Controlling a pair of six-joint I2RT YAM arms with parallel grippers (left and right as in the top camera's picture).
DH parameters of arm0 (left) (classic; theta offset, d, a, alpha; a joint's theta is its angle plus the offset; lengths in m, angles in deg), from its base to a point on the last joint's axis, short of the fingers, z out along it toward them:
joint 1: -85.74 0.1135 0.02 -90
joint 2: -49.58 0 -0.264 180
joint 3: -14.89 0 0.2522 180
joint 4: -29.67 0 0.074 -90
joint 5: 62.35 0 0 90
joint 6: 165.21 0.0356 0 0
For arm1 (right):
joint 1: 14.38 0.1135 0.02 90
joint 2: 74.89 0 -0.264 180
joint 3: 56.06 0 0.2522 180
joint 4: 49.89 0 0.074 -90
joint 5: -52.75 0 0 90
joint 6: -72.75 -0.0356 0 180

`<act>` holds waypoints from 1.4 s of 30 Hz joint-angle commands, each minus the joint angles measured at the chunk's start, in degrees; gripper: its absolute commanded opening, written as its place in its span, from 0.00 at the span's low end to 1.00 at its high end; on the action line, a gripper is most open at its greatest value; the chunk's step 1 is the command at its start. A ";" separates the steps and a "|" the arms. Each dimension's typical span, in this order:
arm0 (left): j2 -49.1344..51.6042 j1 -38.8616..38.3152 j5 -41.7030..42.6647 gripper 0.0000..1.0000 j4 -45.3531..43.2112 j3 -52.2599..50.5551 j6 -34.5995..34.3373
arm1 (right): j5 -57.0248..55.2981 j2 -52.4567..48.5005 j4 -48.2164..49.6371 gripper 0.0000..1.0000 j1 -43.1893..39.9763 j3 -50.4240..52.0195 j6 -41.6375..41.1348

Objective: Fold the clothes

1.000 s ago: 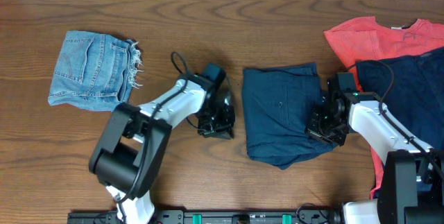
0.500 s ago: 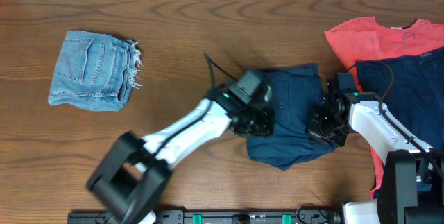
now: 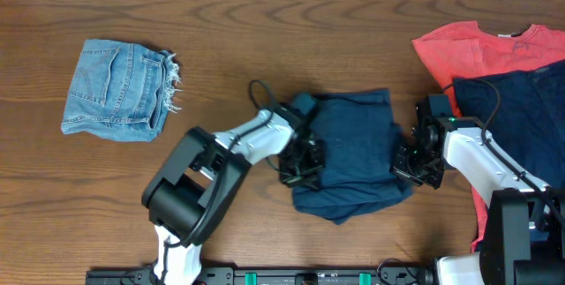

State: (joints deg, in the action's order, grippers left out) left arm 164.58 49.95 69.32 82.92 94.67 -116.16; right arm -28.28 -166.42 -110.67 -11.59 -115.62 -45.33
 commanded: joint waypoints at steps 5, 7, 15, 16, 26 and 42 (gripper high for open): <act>2.14 3.50 -11.41 0.06 5.38 -2.19 15.96 | 7.23 -0.24 1.38 0.01 -0.52 -0.17 7.45; 1.31 3.65 -15.02 0.06 6.73 -1.44 18.62 | 18.99 0.74 3.65 0.01 -0.48 -0.26 17.59; -7.61 4.52 -26.40 0.06 14.67 3.04 20.70 | 35.23 7.89 13.99 0.01 -0.46 -0.28 22.03; -9.35 4.68 -26.84 0.07 14.75 3.43 20.83 | 35.21 8.24 15.50 0.01 -0.46 -0.28 21.57; -17.55 4.81 -26.47 0.17 13.79 2.69 20.50 | 27.65 2.89 18.34 0.04 8.31 0.17 20.83; -15.74 4.72 -17.27 0.17 1.46 -14.69 14.82 | 5.03 -9.94 8.28 0.01 11.69 -0.02 -0.57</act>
State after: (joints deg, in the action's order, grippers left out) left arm 148.16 54.56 51.31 85.98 83.26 -99.44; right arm -12.85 -172.93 -102.93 0.58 -117.52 -43.21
